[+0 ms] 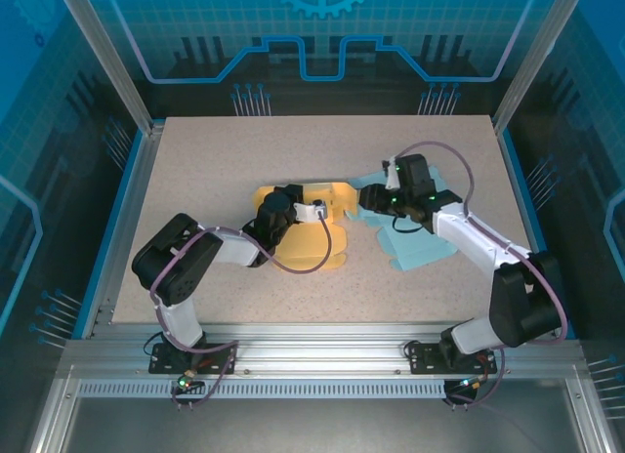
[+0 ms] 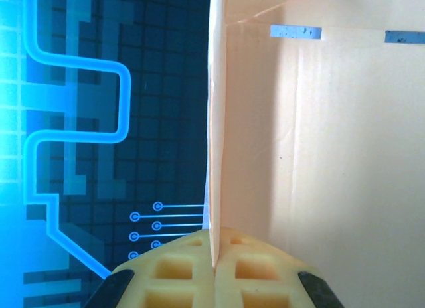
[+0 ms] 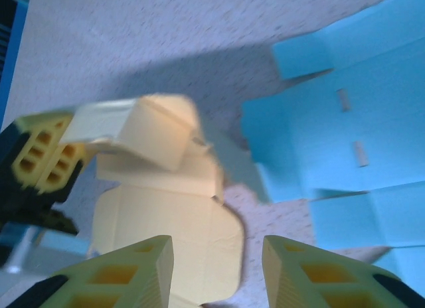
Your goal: Fold the paper box
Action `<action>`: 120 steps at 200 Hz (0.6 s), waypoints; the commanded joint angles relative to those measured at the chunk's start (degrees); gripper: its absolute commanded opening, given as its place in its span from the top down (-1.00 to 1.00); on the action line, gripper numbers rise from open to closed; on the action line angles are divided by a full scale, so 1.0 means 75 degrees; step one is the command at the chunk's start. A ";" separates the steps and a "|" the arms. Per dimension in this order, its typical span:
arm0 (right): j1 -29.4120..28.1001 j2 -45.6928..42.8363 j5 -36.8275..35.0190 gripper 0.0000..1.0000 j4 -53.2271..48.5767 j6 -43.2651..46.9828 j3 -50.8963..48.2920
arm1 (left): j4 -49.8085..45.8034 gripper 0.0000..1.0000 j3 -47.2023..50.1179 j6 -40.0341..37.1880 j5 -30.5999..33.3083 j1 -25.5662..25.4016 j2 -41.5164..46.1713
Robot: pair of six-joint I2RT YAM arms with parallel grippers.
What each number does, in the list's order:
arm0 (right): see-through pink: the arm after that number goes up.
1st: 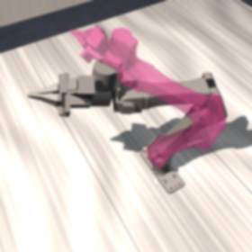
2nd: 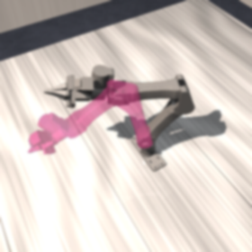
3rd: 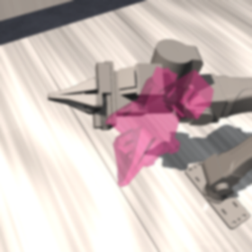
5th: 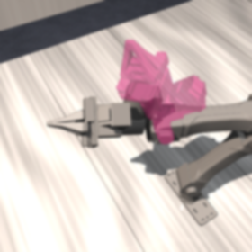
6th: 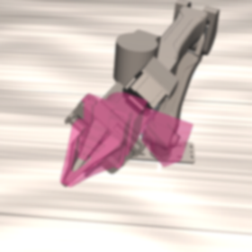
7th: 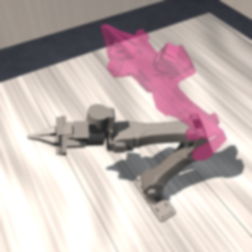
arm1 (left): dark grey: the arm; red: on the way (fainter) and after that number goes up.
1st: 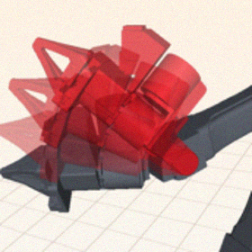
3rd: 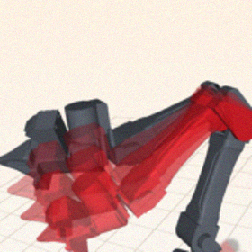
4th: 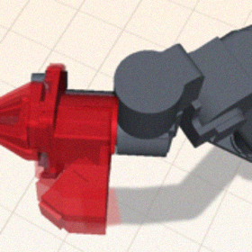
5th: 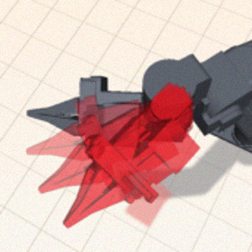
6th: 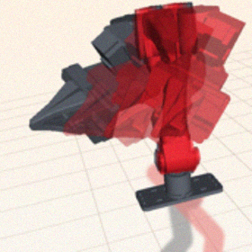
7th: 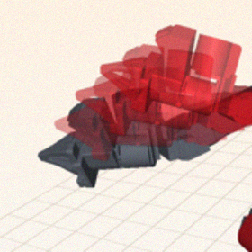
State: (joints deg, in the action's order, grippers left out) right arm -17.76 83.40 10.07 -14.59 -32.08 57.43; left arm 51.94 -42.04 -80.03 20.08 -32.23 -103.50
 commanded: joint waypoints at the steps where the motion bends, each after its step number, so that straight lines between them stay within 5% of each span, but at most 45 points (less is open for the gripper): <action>1: 0.0530 0.0529 0.0406 0.28 -0.0235 0.0318 0.0293 | 0.0380 1.00 0.0107 -0.0111 -0.0311 -0.0067 -0.0032; 67: 0.0679 0.3303 0.1595 0.50 0.0217 0.0515 0.2086 | 0.0326 1.00 0.0141 -0.0416 -0.0249 -0.0095 -0.0191; 120: 0.0131 0.3696 0.1600 0.48 0.0487 0.0921 0.2150 | 0.0321 1.00 0.0164 -0.0591 -0.0099 -0.0100 -0.0281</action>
State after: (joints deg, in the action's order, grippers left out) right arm -14.87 111.13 20.10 -12.56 -27.64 72.77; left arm 53.04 -41.74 -83.15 19.25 -32.53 -104.64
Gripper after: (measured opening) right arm 0.255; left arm 0.055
